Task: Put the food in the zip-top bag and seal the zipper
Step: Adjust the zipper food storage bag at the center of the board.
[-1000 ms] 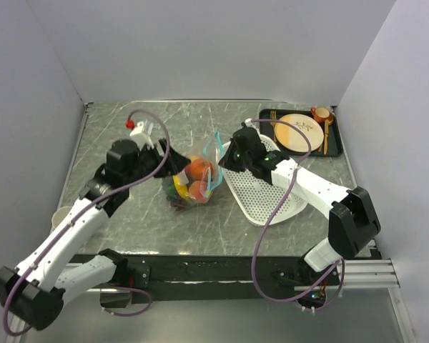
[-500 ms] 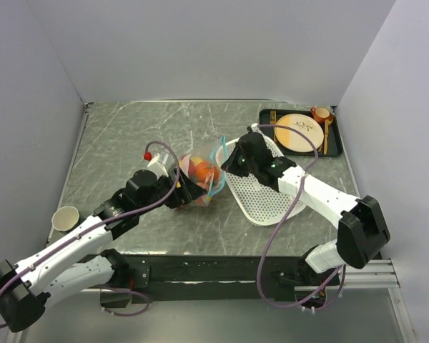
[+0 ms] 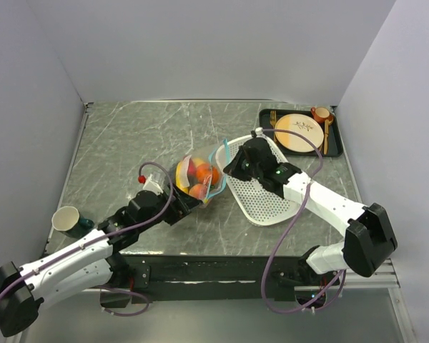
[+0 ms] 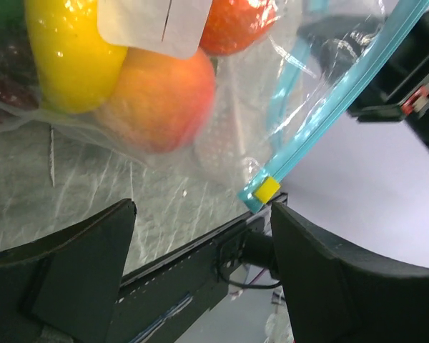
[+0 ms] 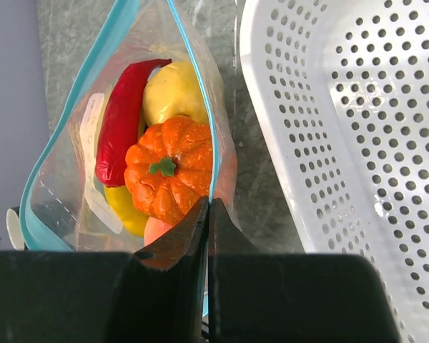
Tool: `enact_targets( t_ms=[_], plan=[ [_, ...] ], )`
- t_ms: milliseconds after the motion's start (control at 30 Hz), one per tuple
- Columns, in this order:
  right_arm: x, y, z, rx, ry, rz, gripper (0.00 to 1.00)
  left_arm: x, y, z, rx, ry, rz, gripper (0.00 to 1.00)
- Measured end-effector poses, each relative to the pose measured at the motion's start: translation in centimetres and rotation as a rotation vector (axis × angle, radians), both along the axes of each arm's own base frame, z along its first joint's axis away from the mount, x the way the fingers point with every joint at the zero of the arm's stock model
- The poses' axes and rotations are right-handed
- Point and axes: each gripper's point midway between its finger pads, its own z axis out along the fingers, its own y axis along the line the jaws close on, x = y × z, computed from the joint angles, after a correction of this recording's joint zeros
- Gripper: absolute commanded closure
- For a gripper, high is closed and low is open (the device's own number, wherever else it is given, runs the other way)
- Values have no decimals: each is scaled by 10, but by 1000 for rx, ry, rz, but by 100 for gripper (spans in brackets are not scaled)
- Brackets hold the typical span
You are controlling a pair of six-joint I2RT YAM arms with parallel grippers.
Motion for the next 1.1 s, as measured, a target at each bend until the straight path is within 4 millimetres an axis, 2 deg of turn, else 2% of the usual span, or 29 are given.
enact_targets(
  t_ms=[200,400,600,700,1100],
  plan=[
    [-7,-4,-6,6,8,-3,95,9,-3,5,-92,-4,58,21],
    [-8,-5,-6,9,5,-2,95,10,-1,-8,-156,33,110,25],
    [-9,-4,-5,11,2,1,95,13,-6,-10,-189,57,121,28],
    [-10,-3,-5,12,2,3,95,14,-9,-8,-206,63,121,31],
    [-12,1,-6,9,0,20,95,23,-20,-7,-216,88,130,57]
  ],
)
